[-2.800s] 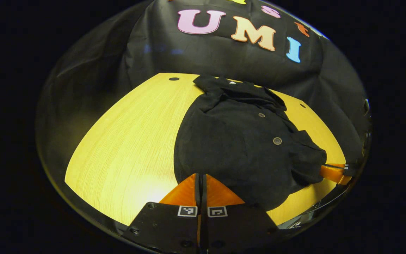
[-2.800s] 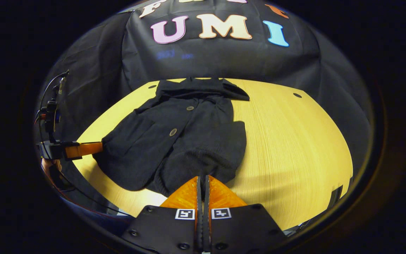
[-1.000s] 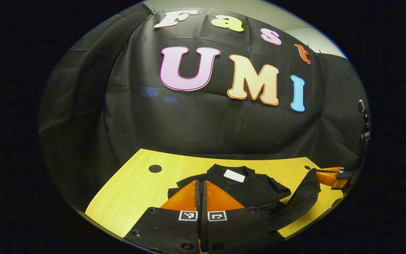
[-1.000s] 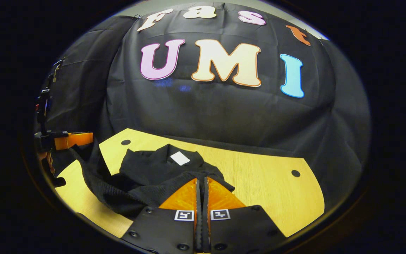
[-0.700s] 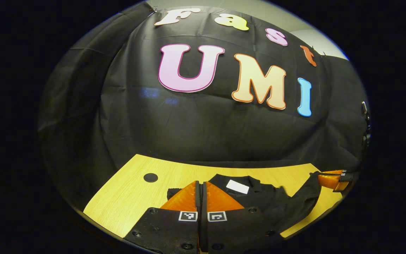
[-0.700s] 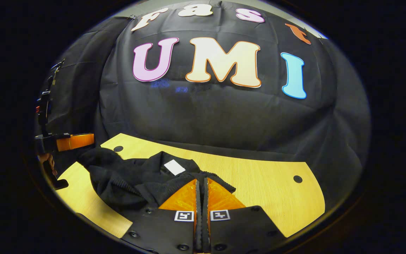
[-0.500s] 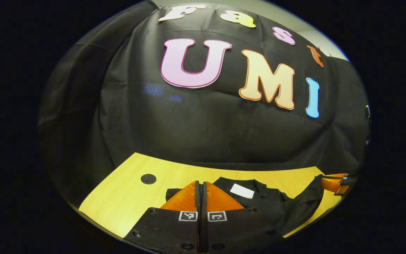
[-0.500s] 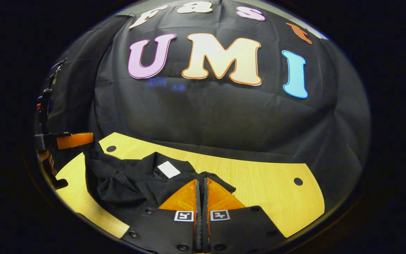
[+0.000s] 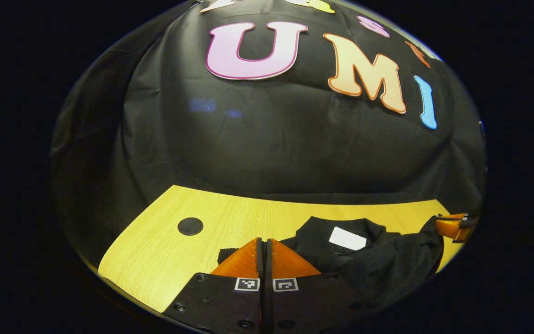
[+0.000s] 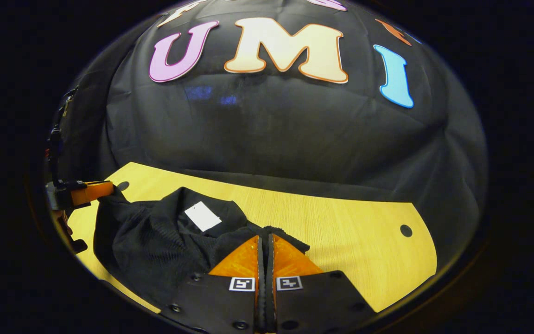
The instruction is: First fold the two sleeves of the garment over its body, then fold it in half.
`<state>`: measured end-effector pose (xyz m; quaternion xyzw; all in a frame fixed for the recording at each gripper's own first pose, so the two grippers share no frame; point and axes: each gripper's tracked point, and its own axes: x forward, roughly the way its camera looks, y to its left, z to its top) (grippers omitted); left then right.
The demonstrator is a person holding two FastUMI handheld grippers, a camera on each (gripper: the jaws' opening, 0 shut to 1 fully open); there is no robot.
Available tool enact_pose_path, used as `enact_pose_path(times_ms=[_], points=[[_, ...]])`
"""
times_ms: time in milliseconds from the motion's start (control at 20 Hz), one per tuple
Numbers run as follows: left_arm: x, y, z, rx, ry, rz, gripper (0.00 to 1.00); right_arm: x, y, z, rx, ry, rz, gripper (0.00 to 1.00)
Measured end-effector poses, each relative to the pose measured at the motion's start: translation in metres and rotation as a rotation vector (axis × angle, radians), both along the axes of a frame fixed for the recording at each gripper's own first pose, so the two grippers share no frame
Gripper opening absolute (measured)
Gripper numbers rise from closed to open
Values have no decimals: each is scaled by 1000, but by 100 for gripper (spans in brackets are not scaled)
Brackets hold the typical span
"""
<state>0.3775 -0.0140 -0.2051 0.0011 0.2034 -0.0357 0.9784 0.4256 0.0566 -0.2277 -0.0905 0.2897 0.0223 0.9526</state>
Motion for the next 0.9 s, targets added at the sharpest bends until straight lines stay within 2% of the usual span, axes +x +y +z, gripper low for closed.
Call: enact_pose_path(times_ms=[200,450,500,550,600,650,700,750,850,900], points=[[9,3,-17,27,15,13,0,11,-4,-23,-13,36,-17,2],[9,3,-25,45,29,23,0,9,-5,-26,-4,59,-20,3],[10,5,-21,47,19,29,0,10,-5,-26,-1,66,-20,6],[10,0,-17,28,11,16,7,7,-5,-23,7,68,-23,12],[11,-2,-13,20,3,14,37,6,-5,-21,14,66,-29,24],[15,0,-12,36,-6,25,68,5,-4,-15,21,57,-27,31],[10,2,-8,42,-8,32,99,5,-4,-9,24,43,-26,48],[7,7,-3,46,-13,38,89,5,-6,-1,13,23,-34,65],[3,9,7,42,-24,46,90,4,-6,12,18,-6,-35,100],[1,11,13,41,-33,51,90,1,-7,18,25,-13,-39,100]])
